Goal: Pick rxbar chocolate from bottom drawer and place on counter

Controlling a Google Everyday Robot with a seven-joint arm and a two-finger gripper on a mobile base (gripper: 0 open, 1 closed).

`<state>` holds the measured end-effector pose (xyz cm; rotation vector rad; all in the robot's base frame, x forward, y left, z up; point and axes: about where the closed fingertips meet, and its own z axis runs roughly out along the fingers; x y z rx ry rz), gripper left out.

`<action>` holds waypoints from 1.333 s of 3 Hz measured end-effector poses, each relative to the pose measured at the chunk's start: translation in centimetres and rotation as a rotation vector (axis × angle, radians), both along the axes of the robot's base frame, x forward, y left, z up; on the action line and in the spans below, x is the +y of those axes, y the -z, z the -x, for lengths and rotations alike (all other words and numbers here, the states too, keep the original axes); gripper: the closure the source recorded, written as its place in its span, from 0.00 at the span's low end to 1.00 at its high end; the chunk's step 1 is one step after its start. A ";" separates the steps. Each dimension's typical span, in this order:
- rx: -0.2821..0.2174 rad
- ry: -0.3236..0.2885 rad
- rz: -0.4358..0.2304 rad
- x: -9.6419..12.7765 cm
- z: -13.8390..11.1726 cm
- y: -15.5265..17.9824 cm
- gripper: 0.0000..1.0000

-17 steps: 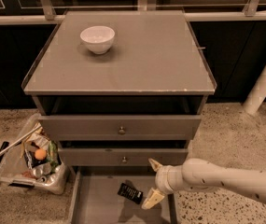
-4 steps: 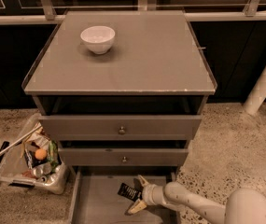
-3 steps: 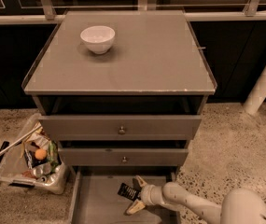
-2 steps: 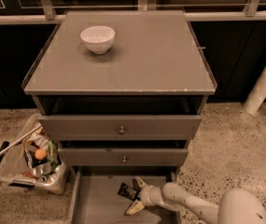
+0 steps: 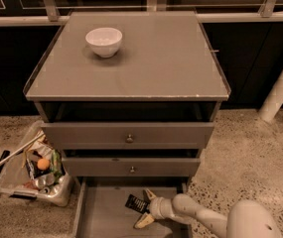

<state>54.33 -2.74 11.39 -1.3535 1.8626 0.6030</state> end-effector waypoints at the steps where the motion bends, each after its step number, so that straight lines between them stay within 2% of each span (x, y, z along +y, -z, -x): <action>1: 0.000 0.000 0.000 0.0 0.0 0.0 0.19; 4: 0.000 0.000 0.000 0.0 0.0 0.0 0.89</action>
Offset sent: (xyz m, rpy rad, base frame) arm 0.0002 -0.0001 0.0000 -0.0001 -0.0002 -0.0002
